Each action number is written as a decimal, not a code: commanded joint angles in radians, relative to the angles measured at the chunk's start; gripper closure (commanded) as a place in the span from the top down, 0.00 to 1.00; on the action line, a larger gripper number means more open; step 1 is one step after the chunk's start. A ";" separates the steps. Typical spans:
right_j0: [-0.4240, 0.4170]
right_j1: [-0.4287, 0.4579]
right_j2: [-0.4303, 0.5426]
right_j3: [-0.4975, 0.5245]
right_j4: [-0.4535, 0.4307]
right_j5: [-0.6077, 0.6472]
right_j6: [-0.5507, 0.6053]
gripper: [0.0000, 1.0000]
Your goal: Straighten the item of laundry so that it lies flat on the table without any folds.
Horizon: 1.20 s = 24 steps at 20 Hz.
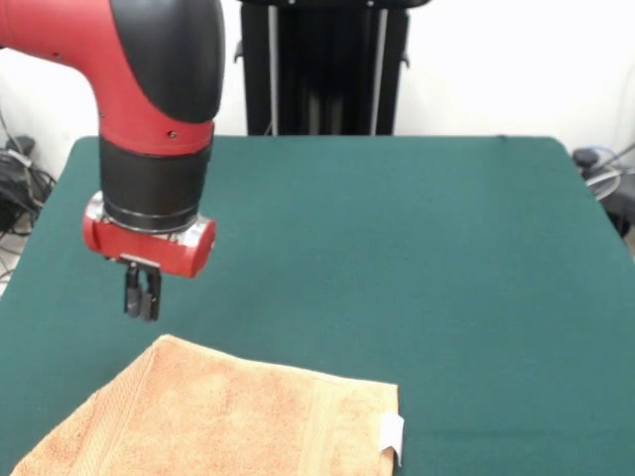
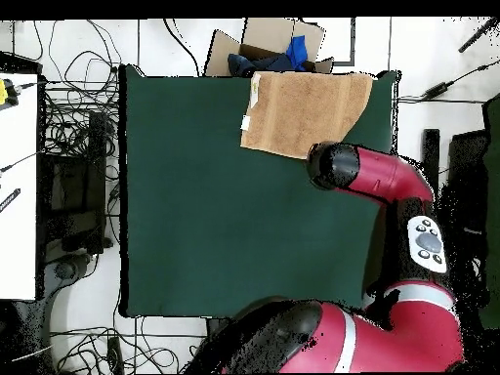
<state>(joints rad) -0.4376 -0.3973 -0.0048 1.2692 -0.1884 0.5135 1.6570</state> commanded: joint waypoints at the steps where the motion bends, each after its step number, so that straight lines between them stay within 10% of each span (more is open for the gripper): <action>1: 0.024 0.063 0.077 -0.079 -0.009 0.069 0.018 0.00; 5: 0.018 0.072 0.086 -0.093 -0.004 0.074 0.017 0.00; 6: 0.018 0.073 0.086 -0.096 -0.004 0.088 0.010 1.00; 24: 0.021 0.110 0.090 -0.145 -0.013 0.084 -0.004 1.00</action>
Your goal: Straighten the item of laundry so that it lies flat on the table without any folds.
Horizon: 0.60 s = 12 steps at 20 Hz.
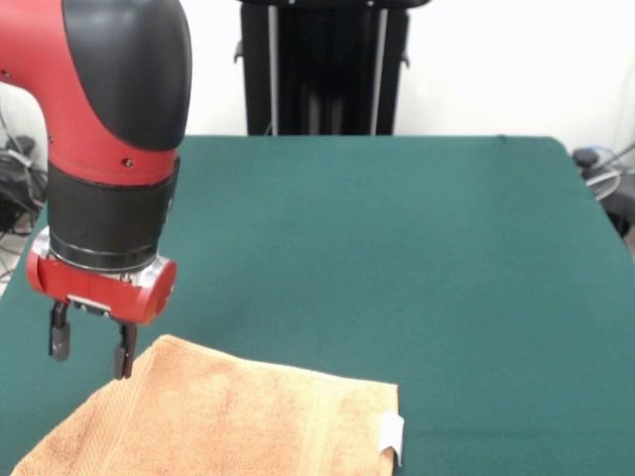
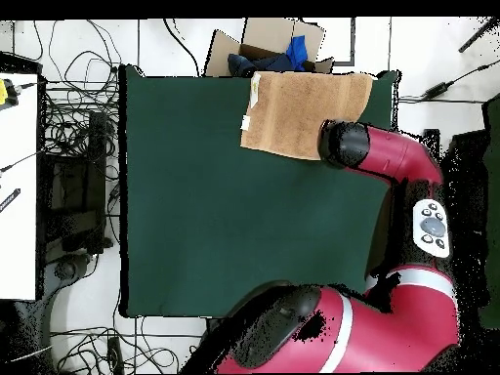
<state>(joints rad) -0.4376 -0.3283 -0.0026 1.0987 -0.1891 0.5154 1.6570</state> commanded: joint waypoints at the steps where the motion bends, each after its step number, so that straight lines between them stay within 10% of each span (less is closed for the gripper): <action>1: 0.024 0.051 0.085 0.019 -0.010 0.081 0.008 1.00; 12: 0.051 0.136 0.039 0.016 -0.011 -0.012 0.110 1.00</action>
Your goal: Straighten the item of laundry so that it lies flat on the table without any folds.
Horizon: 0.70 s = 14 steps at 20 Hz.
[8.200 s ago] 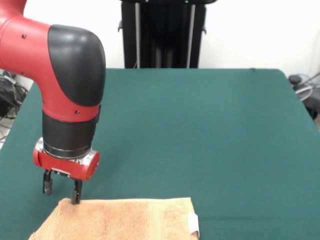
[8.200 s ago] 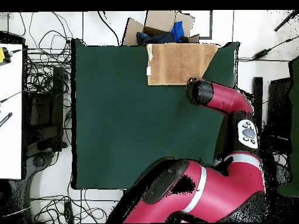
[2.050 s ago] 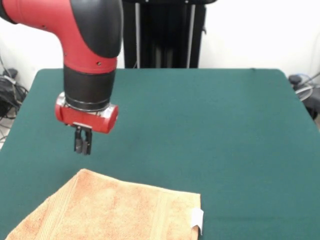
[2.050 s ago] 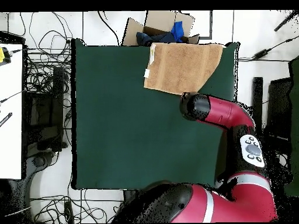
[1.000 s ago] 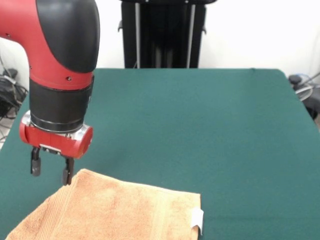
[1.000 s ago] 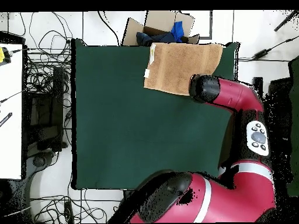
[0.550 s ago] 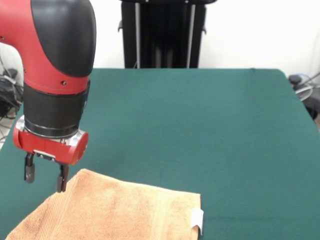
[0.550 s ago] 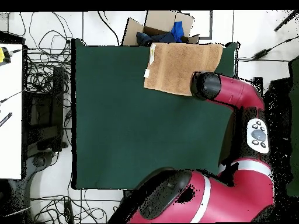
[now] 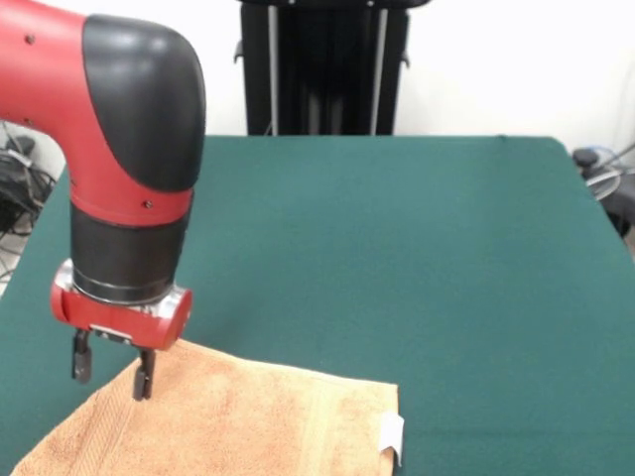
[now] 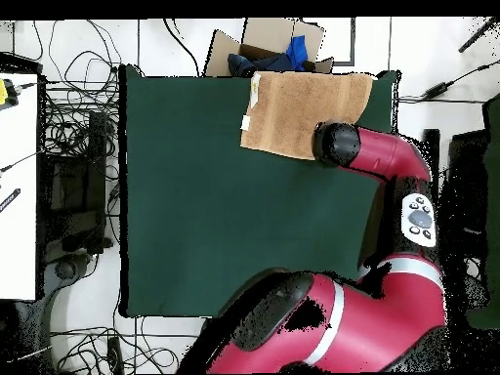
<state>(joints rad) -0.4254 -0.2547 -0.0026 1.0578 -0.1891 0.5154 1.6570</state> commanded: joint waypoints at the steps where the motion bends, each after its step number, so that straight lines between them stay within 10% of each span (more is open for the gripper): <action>1: 0.041 0.063 0.036 0.063 -0.012 -0.018 0.116 1.00; 14: 0.024 0.060 0.045 0.121 -0.010 -0.080 0.129 1.00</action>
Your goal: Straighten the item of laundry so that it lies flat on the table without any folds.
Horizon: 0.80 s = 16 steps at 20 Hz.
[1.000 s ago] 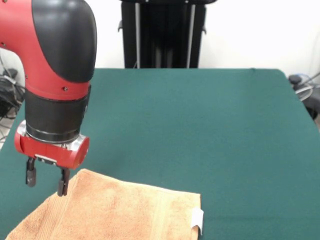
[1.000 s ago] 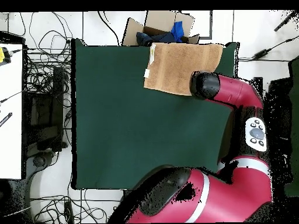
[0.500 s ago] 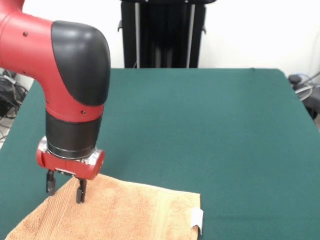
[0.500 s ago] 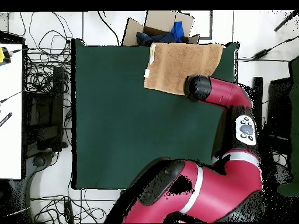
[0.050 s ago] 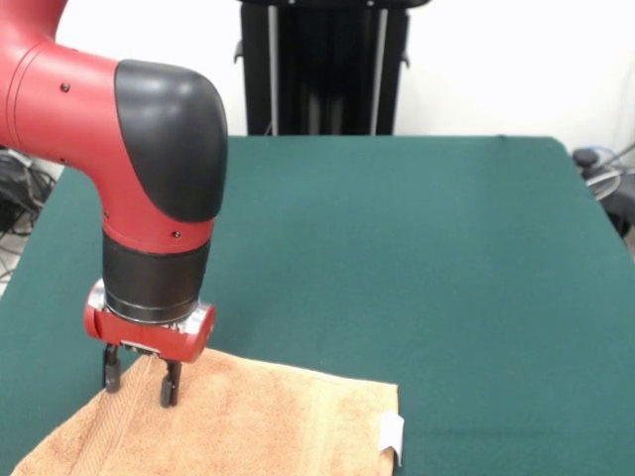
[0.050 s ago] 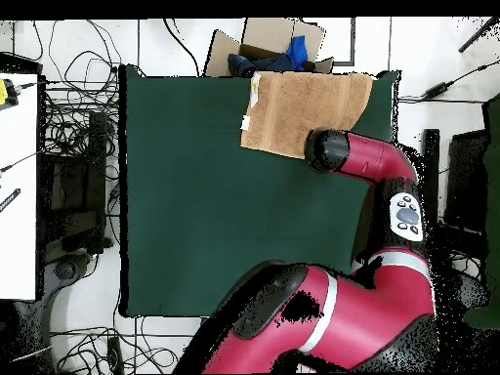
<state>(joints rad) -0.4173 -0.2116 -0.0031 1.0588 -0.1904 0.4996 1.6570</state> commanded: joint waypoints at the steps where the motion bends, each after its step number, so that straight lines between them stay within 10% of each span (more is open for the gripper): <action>1: 0.013 0.016 0.047 0.124 -0.009 -0.065 0.126 1.00; 16: -0.023 -0.010 0.068 0.177 -0.017 -0.083 0.086 1.00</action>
<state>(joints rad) -0.4353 -0.2299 -0.0025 1.1028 -0.1909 0.4588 1.6570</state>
